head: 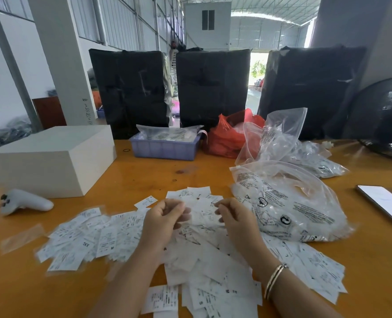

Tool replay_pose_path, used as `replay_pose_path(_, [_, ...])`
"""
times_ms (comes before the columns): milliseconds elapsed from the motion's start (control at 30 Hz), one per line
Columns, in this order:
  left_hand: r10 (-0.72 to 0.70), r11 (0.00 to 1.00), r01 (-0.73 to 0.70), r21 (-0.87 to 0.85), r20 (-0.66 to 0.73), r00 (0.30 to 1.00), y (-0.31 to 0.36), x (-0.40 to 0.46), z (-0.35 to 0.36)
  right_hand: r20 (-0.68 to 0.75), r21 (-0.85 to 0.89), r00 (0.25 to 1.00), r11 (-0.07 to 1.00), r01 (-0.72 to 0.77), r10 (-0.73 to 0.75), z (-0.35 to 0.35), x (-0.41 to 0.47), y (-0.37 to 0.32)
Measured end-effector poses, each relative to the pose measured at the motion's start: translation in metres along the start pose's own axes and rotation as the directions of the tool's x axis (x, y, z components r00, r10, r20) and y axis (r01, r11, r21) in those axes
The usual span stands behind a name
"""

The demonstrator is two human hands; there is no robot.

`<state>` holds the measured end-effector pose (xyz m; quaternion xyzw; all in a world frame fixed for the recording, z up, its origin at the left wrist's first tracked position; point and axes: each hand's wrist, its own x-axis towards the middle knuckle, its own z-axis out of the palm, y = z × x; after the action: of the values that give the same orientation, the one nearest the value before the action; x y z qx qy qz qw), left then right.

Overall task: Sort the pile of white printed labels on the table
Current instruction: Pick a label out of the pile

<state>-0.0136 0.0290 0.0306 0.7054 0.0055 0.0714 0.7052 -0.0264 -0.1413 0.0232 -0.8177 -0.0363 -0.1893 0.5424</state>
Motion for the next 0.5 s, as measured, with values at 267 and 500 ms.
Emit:
replay_pose_path(267, [-0.050,0.982,0.034,-0.185,-0.080,0.996,-0.003,0.007,-0.002,0.202,-0.642,0.977,0.743,0.187,-0.071,0.005,-0.002,0.017])
replay_pose_path(500, [-0.047,0.979,0.044,-0.198,-0.009,0.999,-0.007,0.008,-0.001,0.229,-0.729,0.957,0.621,0.290,-0.179,0.010,0.003,0.013])
